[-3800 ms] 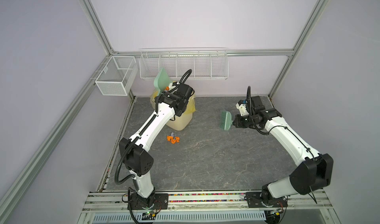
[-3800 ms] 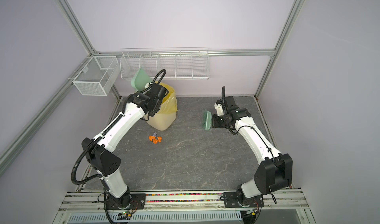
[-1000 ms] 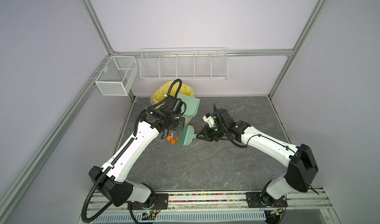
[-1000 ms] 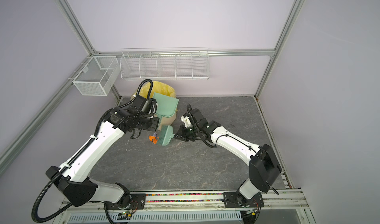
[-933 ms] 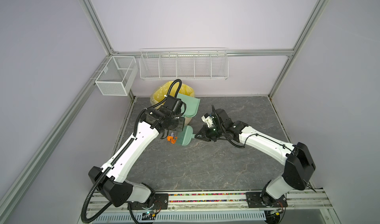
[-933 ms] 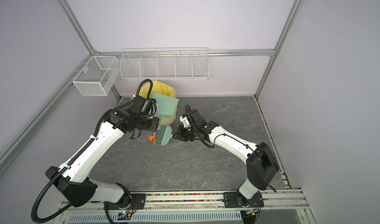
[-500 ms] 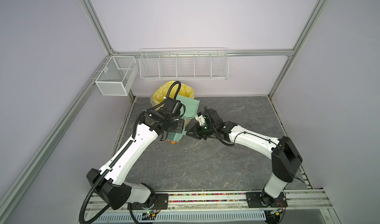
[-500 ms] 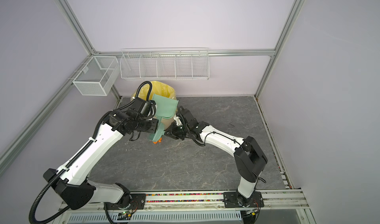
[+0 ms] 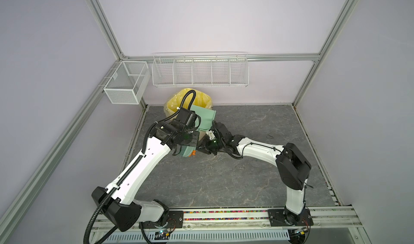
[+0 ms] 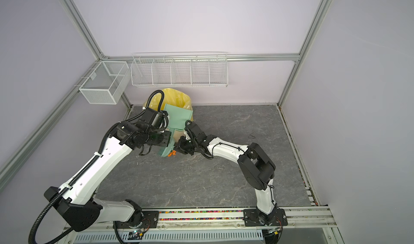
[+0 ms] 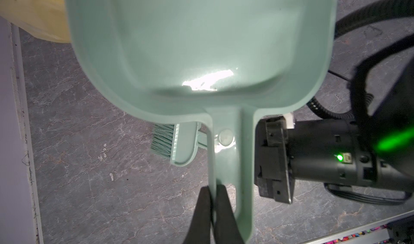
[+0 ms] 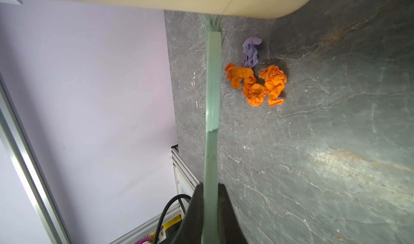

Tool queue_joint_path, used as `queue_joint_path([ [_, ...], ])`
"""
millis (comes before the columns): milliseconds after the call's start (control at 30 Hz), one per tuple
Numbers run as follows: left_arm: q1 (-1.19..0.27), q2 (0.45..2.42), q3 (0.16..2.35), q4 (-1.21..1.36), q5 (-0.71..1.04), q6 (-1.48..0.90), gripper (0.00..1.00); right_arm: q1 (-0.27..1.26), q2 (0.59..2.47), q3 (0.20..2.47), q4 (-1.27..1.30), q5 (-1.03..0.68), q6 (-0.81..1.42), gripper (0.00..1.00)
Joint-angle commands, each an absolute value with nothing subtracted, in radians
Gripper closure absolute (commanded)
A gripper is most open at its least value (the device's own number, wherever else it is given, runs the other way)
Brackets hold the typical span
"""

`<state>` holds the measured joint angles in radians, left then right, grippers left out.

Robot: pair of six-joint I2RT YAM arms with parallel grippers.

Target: Sweep away the paper scraps from the table

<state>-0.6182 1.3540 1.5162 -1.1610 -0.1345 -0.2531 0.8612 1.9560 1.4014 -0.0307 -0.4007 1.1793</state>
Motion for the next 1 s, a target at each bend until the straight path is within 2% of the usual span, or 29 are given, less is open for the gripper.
queue_joint_path([
  [0, -0.62, 1.328, 1.501, -1.178, -0.154, -0.261, 1.0, 0.862, 1.999, 1.436, 0.018, -0.399, 1.227, 0.93],
  [367, -0.62, 1.321, 1.466, -1.166, -0.132, -0.271, 1.0, 0.838, 2.013, 1.366, 0.036, -0.424, 1.235, 0.93],
  [700, -0.62, 1.311, 1.442, -1.14, -0.106, -0.282, 1.0, 0.785, 1.88, 1.188, 0.01, -0.423, 1.188, 0.93],
  [967, -0.62, 1.319, 1.448, -1.154, -0.096, -0.271, 1.0, 0.76, 1.825, 1.151, -0.106, -0.459, 1.103, 0.93],
])
